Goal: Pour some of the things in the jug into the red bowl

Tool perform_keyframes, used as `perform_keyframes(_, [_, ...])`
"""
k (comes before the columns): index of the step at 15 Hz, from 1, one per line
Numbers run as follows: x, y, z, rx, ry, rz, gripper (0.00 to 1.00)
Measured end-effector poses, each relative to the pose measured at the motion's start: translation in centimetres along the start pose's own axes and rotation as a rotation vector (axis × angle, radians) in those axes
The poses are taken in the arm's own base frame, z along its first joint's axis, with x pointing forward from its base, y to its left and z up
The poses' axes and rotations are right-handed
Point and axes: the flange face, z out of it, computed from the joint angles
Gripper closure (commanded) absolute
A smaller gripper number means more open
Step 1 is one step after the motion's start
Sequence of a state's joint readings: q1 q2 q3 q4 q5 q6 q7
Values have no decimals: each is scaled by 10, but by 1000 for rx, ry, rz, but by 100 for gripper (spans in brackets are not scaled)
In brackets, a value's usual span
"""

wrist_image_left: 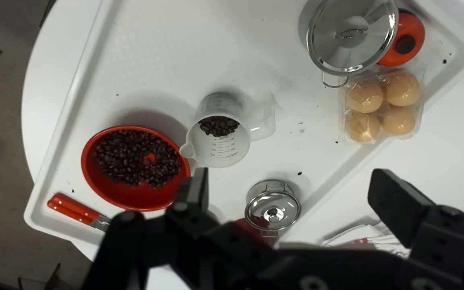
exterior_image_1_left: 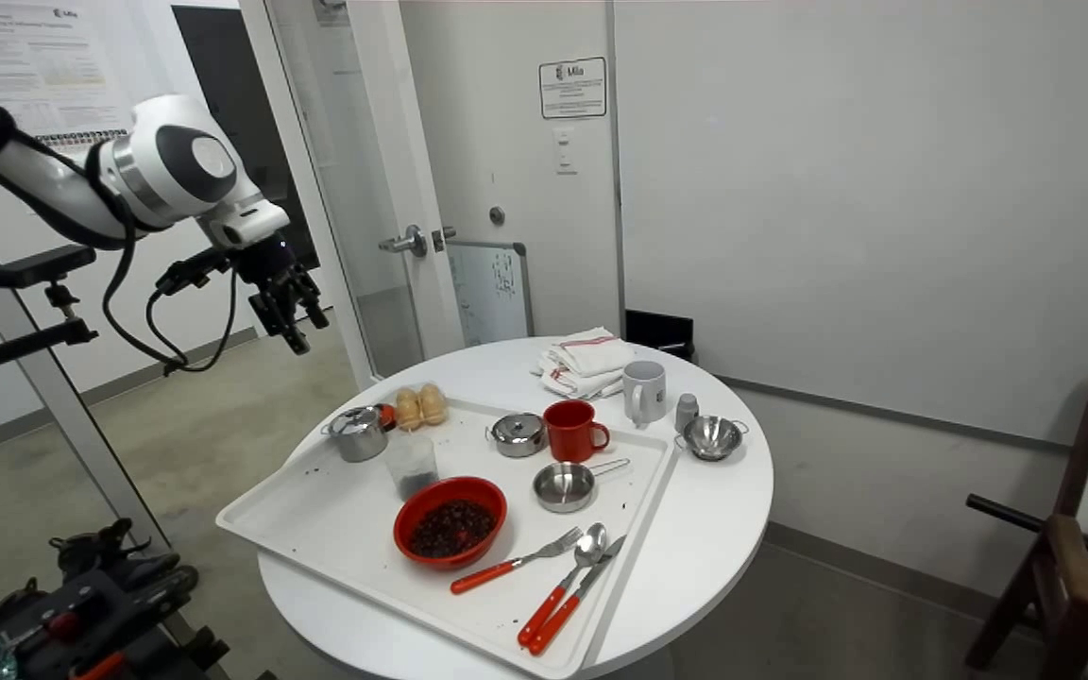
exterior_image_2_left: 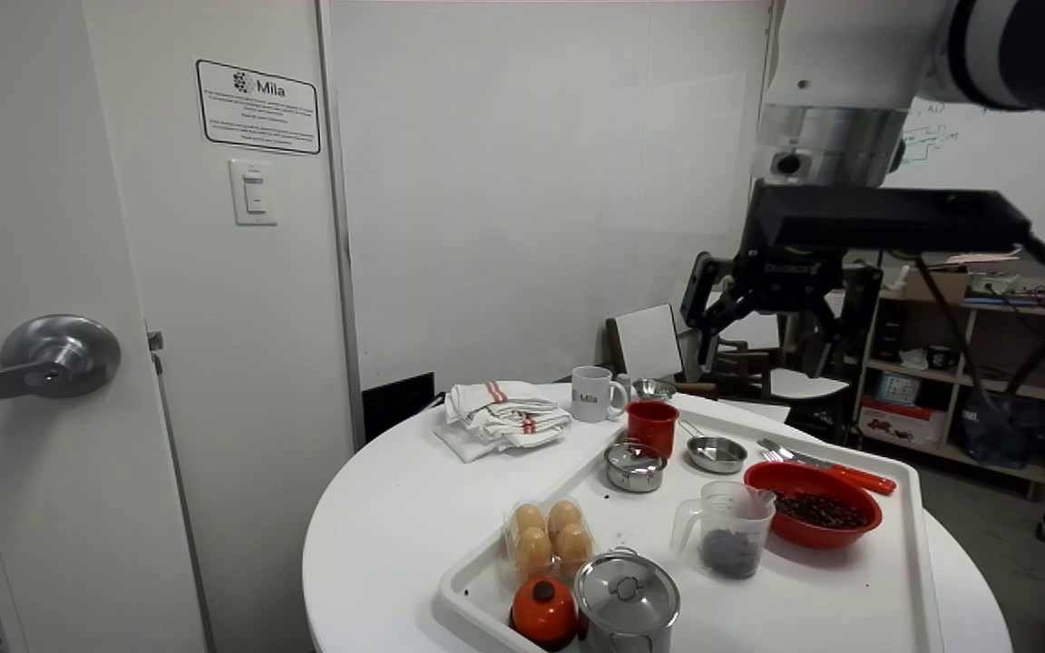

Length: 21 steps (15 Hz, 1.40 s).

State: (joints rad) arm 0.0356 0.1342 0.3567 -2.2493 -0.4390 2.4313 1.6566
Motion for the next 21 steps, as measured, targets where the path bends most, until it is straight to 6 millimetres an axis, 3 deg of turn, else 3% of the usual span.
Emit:
perform_keyframes(5, [-4, -32, 55, -59, -64, 165, 0])
perform_keyframes(10, [-1, -23, 62, -113, 1, 168, 0])
perform_keyframes(16, [-4, -7, 92, -210, 69, 460, 0])
perform_keyframes(21, [4, -9, 105, -232, 70, 707, 0])
